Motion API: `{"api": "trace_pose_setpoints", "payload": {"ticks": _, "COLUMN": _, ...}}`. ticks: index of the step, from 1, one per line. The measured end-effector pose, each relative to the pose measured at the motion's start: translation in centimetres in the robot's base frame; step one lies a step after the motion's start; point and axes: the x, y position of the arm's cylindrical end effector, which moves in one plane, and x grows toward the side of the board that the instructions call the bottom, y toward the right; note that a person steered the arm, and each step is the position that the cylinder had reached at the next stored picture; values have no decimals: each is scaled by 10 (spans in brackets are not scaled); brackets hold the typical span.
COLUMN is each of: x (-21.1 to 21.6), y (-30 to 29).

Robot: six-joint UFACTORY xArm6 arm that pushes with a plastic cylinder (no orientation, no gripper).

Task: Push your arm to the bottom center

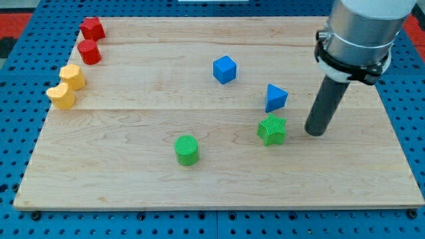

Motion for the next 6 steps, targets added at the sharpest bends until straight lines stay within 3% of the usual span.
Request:
{"api": "trace_pose_setpoints", "payload": {"ticks": 2, "x": -5, "y": -75}}
{"api": "trace_pose_setpoints", "payload": {"ticks": 3, "x": -3, "y": -61}}
{"api": "trace_pose_setpoints", "payload": {"ticks": 5, "x": 75, "y": -47}}
{"api": "trace_pose_setpoints", "payload": {"ticks": 6, "x": 115, "y": -102}}
